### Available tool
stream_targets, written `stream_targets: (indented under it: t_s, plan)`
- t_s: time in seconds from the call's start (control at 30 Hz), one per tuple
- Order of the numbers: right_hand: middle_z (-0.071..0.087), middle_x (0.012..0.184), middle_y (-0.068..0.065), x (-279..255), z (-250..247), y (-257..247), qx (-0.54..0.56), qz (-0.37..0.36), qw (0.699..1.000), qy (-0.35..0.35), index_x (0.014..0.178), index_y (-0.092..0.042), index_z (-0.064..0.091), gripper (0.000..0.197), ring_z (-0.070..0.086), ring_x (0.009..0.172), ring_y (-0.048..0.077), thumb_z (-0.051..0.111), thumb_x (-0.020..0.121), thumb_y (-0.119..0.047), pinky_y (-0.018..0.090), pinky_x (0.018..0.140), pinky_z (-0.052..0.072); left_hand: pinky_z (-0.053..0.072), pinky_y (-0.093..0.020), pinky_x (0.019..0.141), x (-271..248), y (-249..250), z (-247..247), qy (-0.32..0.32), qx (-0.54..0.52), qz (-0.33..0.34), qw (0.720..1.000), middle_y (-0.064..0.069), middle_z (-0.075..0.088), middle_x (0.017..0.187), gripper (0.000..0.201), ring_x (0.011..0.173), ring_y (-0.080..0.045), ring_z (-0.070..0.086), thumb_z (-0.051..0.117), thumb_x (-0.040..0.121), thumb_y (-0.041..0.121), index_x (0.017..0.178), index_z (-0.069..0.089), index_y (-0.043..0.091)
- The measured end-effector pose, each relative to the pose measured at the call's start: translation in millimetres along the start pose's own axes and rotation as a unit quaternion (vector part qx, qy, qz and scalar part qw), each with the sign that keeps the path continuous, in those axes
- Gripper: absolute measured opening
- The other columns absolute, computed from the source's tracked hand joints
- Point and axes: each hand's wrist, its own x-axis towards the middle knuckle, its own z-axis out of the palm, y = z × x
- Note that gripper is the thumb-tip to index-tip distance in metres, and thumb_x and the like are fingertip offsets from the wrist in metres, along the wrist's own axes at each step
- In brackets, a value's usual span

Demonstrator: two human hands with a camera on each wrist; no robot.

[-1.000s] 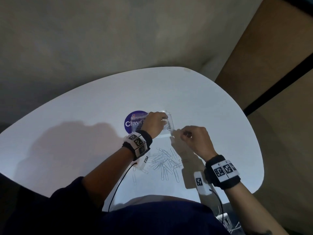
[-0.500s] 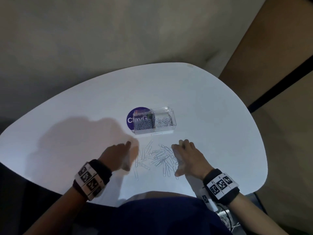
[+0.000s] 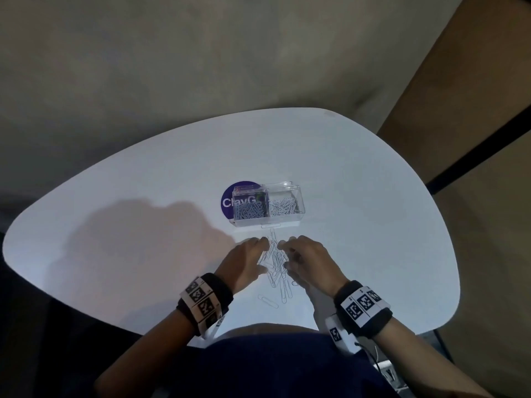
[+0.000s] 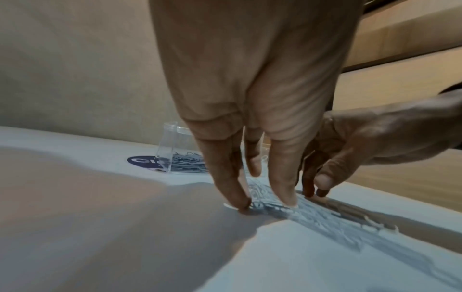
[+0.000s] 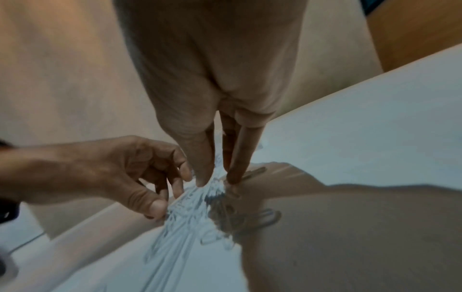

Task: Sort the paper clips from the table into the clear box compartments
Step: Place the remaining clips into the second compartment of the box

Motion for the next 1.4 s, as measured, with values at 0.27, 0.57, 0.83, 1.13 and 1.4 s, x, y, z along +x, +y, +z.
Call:
stream_targets:
  t_s: [0.27,0.57,0.83,1.13,1.4]
  plan:
    - [0.049,0.112,-0.003,-9,-21,-16,-0.176,0.030,0.981,-0.081,0.126,-0.026,0.050,0.069,0.051,0.102,0.019,0.068,0.075,-0.067,0.041,0.075,0.053,0.056,-0.038,0.077,21,2,6,0.070,0.128,0.058,0.988,-0.009,0.057,0.131,0.064,0.109,-0.030,0.058,0.064,0.084,0.042,0.135,0.049,0.006]
    - [0.044,0.109,-0.001,4,-8,-1,-0.147,0.012,0.984,-0.097,0.124,-0.020,0.053,0.054,0.053,0.099,0.023,0.075,0.075,-0.022,0.036,0.068,0.047,0.050,-0.035,0.077,13,-9,-1,0.043,0.109,0.099,0.988,0.000,0.061,0.106,0.053,0.097,-0.020,0.052,0.068,0.079,0.048,0.119,0.063,0.015]
    - [0.040,0.119,0.001,4,0,-12,-0.227,0.015,0.968,-0.101,0.119,-0.020,0.046,0.080,0.041,0.103,0.022,0.079,0.060,-0.062,0.032,0.062,0.042,0.048,-0.040,0.088,1,-10,17,-0.005,0.187,0.103,0.977,-0.011,0.054,0.132,0.098,0.110,-0.029,0.052,0.078,0.055,0.062,0.135,0.050,0.015]
    - [0.057,0.098,0.002,6,14,-3,-0.157,0.005,0.988,-0.013,0.109,-0.015,0.065,0.037,0.060,0.087,0.026,0.076,0.074,-0.017,0.032,0.059,0.044,0.042,-0.028,0.066,12,-6,25,0.077,0.102,0.082,0.988,-0.002,0.055,0.086,0.032,0.075,-0.021,0.054,0.085,0.065,0.015,0.088,0.063,0.012]
    - [0.067,0.097,0.001,9,2,-6,-0.096,0.052,0.994,-0.004,0.110,-0.019,0.061,0.027,0.062,0.092,0.025,0.063,0.084,-0.012,0.032,0.070,0.042,0.044,-0.031,0.064,19,-8,16,0.074,0.009,0.030,0.997,-0.003,0.053,0.085,0.023,0.075,-0.018,0.049,0.078,0.074,0.006,0.088,0.060,0.010]
